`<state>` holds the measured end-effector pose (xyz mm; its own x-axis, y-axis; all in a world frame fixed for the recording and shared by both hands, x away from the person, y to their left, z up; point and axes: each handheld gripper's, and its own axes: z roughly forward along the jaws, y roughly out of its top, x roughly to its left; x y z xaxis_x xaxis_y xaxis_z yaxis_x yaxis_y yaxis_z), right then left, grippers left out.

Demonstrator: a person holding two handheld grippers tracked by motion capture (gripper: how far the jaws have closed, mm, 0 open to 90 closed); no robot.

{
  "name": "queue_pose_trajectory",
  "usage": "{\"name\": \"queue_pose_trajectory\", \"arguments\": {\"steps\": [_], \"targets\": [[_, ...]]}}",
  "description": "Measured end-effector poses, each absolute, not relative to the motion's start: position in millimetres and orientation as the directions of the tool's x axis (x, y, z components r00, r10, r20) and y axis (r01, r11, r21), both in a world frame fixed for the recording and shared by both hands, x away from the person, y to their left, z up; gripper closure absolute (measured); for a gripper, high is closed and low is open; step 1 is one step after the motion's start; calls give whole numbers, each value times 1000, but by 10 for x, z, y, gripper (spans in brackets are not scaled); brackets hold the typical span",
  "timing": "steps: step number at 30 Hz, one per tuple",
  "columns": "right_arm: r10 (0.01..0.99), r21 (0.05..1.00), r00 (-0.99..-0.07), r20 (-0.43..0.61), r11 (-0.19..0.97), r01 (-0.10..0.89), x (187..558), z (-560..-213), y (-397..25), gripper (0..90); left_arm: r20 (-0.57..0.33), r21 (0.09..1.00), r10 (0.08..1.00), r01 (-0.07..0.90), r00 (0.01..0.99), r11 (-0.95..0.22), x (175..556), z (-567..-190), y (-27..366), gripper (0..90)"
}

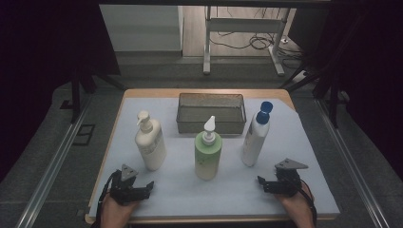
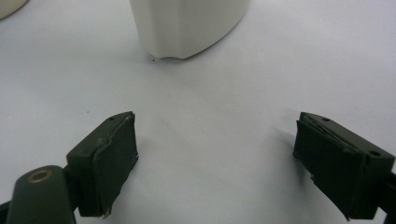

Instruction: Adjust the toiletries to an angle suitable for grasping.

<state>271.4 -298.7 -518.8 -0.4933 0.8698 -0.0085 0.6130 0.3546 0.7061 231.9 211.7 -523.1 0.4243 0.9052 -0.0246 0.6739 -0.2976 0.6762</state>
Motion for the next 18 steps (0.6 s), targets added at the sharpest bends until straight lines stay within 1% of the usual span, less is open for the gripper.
{"name": "queue_pose_trajectory", "arguments": {"steps": [18], "targets": [[869, 707, -494, -5, 353, 613, 2720, -5192, -2989, 121, -27, 683, 908, 671, 418, -289, 2312, -5239, 2116, 121]]}}
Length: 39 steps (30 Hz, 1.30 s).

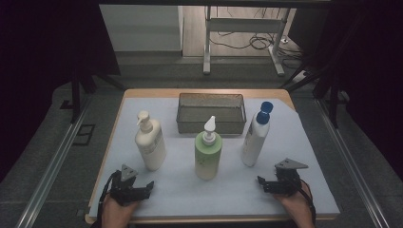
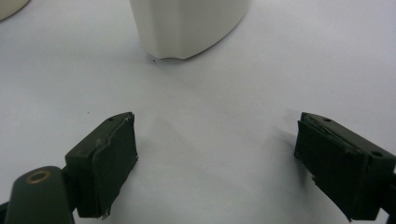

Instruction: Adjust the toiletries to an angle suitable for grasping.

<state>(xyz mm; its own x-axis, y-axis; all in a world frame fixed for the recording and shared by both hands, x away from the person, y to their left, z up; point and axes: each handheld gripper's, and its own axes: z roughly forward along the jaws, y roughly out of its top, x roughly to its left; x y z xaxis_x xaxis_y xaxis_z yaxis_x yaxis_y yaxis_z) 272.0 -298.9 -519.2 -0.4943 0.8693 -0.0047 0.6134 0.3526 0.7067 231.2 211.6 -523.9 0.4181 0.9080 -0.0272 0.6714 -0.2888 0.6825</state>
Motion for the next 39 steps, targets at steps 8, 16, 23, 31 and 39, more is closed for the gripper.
{"name": "queue_pose_trajectory", "arguments": {"steps": [8, 16, 23, 31, 39], "targets": [[871, 701, -491, 1, 350, 622, 2728, -5184, -2985, 119, -28, 682, 908, 672, 419, -289, 2313, -5238, 2118, 121], [871, 696, -492, -4, 356, 624, 2733, -5174, -2983, 133, -29, 681, 908, 673, 419, -289, 2314, -5237, 2118, 121], [870, 692, -493, -3, 358, 627, 2735, -5160, -2988, 161, -31, 682, 908, 672, 418, -287, 2315, -5238, 2118, 121], [871, 685, -491, 14, 349, 639, 2724, -5104, -3012, 304, -31, 682, 908, 673, 418, -287, 2315, -5238, 2118, 121], [859, 713, -510, 42, 332, 618, 2693, -5033, -2978, 419, -31, 682, 908, 673, 418, -287, 2315, -5238, 2117, 121]]}}
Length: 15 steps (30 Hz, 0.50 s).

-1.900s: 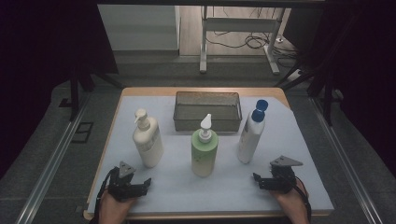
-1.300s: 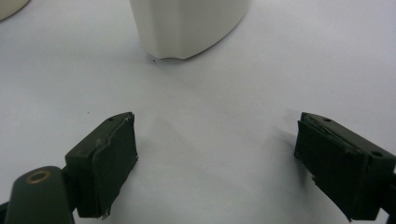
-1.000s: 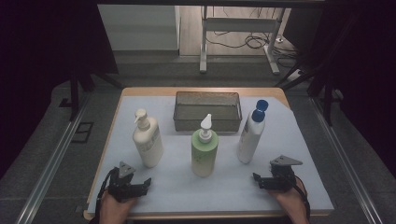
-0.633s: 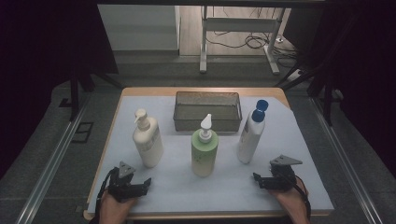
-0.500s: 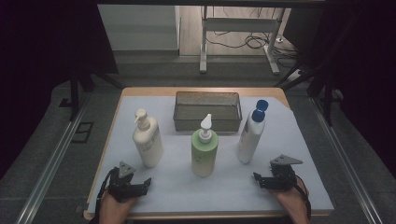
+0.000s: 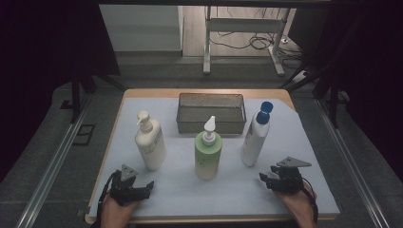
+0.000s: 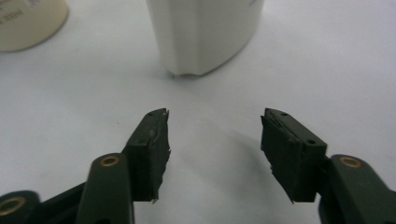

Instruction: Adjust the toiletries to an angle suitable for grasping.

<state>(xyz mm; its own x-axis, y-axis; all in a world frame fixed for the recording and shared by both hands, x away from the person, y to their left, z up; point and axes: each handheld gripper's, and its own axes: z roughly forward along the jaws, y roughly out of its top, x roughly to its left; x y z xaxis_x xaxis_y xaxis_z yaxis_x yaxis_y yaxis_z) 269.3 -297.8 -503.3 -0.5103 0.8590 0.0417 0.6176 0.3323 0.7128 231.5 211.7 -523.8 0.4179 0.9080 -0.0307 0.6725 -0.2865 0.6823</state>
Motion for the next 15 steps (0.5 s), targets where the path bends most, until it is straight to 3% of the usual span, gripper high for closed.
{"name": "queue_pose_trajectory", "arguments": {"steps": [8, 15], "targets": [[838, 722, -541, 70, 332, 607, 2689, -4975, -2927, 535, -28, 682, 908, 672, 419, -289, 2313, -5238, 2118, 121], [825, 719, -558, 91, 333, 610, 2696, -4965, -2859, 692, -28, 683, 908, 671, 418, -288, 2312, -5239, 2117, 121]]}}
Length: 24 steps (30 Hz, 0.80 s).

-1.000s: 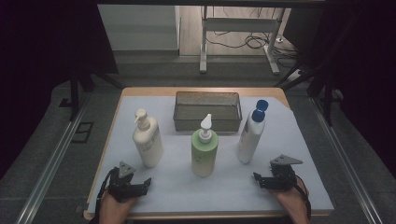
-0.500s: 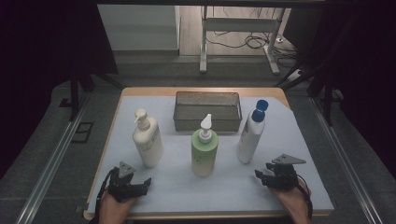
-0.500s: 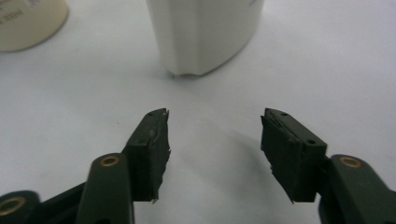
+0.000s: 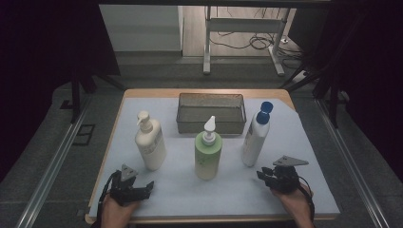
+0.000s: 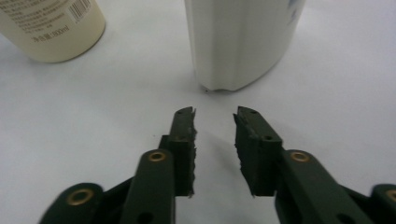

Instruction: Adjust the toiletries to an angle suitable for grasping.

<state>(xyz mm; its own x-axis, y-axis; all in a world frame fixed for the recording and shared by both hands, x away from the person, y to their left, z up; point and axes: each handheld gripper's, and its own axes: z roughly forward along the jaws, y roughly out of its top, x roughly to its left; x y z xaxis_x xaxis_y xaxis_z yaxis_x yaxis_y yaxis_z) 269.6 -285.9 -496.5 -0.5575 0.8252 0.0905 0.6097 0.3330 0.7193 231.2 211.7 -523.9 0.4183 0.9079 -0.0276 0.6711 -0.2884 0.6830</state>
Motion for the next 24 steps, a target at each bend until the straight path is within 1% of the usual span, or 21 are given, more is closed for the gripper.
{"name": "queue_pose_trajectory", "arguments": {"steps": [3, 7, 9, 11, 13, 14, 18, 20, 24], "targets": [[826, 725, -558, 85, 333, 603, 2693, -4952, -2816, 717, -27, 683, 908, 671, 418, -288, 2311, -5240, 2117, 121], [816, 736, -575, 57, 355, 576, 2689, -4915, -2739, 721, -28, 685, 909, 671, 416, -286, 2310, -5241, 2115, 122], [813, 737, -578, 72, 347, 580, 2696, -4902, -2709, 730, -29, 685, 909, 670, 416, -285, 2309, -5242, 2114, 122], [813, 736, -575, 92, 333, 589, 2710, -4890, -2669, 757, -29, 685, 909, 670, 415, -285, 2309, -5242, 2114, 122], [812, 737, -577, 90, 335, 587, 2718, -4885, -2648, 774, -28, 685, 909, 670, 415, -284, 2308, -5242, 2114, 122], [808, 741, -581, 93, 334, 583, 2736, -4874, -2595, 805, -28, 686, 910, 670, 415, -284, 2308, -5242, 2114, 122], [800, 750, -593, 93, 335, 571, 2765, -4858, -2495, 842, -28, 686, 910, 670, 415, -284, 2308, -5243, 2114, 122], [794, 747, -600, 96, 341, 571, 2795, -4855, -2450, 878, -28, 686, 910, 670, 415, -284, 2307, -5243, 2114, 122], [800, 748, -594, 83, 344, 568, 2874, -4866, -2365, 890, -28, 686, 910, 669, 415, -284, 2307, -5243, 2114, 122]]}}
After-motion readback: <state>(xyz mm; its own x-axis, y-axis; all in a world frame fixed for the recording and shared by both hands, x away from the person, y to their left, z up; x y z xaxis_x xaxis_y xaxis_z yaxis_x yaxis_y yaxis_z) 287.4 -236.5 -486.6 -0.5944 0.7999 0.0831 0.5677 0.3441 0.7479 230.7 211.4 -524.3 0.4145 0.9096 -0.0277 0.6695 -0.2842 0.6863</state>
